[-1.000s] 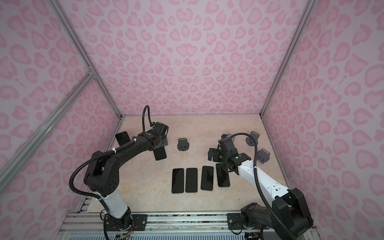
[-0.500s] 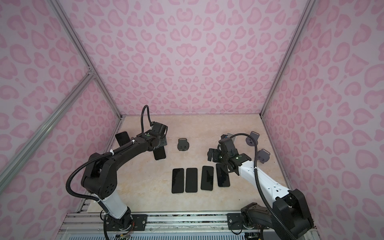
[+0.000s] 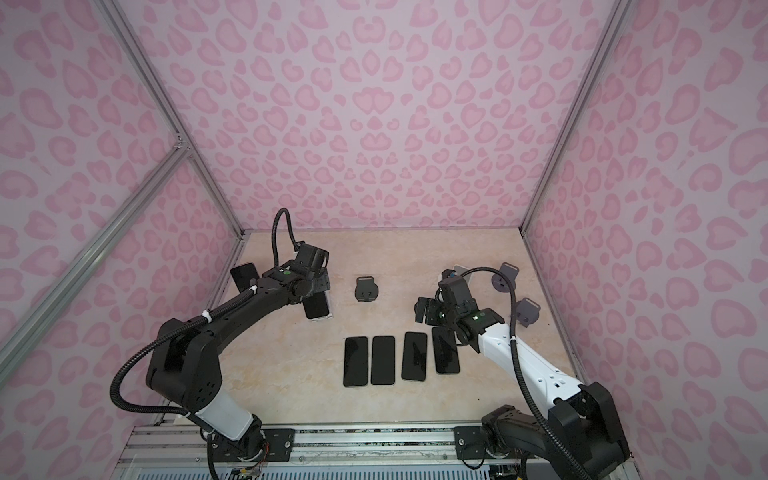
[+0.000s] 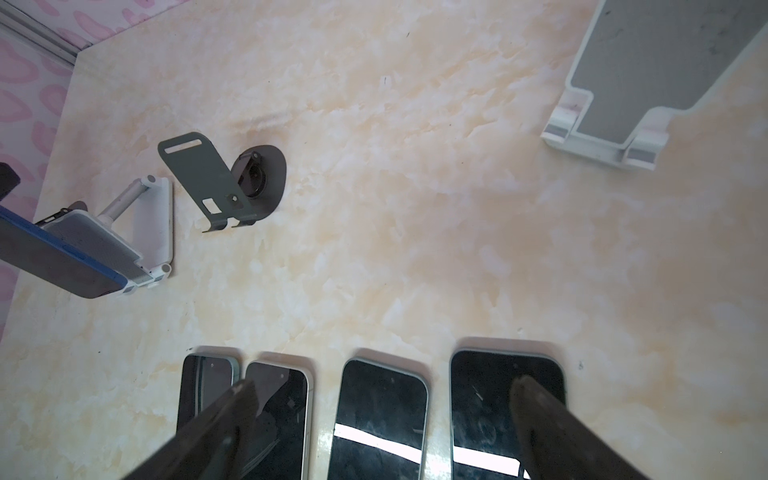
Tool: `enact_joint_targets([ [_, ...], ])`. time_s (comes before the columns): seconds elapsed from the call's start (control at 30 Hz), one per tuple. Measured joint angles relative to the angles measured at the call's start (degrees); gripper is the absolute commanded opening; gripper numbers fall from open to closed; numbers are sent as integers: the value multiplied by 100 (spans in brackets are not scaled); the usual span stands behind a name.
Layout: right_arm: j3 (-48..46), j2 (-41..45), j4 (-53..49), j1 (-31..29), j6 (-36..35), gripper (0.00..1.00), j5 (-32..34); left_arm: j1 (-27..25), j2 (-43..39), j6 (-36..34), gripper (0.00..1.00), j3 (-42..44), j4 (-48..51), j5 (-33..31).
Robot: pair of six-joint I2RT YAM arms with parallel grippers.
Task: Remove the phone from the phone stand
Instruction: 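Lift the phone off the white stand with the left gripper toward the flat phones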
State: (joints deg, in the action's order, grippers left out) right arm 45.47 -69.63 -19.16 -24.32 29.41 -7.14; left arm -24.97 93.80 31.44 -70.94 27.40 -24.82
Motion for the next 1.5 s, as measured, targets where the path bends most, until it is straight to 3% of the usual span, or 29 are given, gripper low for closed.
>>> enact_joint_targets([
  [0.33,-22,11,61,0,24,97,-42,-24,-538,-103,51,247,275,234],
  [0.87,-33,39,122,-190,149,96,-142,-354,-2166,-17,50,1373,809,339],
  [1.23,-33,-195,214,-597,273,95,-120,-791,-2935,361,48,2076,1189,439],
  [1.5,59,-376,297,-756,321,94,-35,-1360,-3016,866,47,2339,1318,560],
])
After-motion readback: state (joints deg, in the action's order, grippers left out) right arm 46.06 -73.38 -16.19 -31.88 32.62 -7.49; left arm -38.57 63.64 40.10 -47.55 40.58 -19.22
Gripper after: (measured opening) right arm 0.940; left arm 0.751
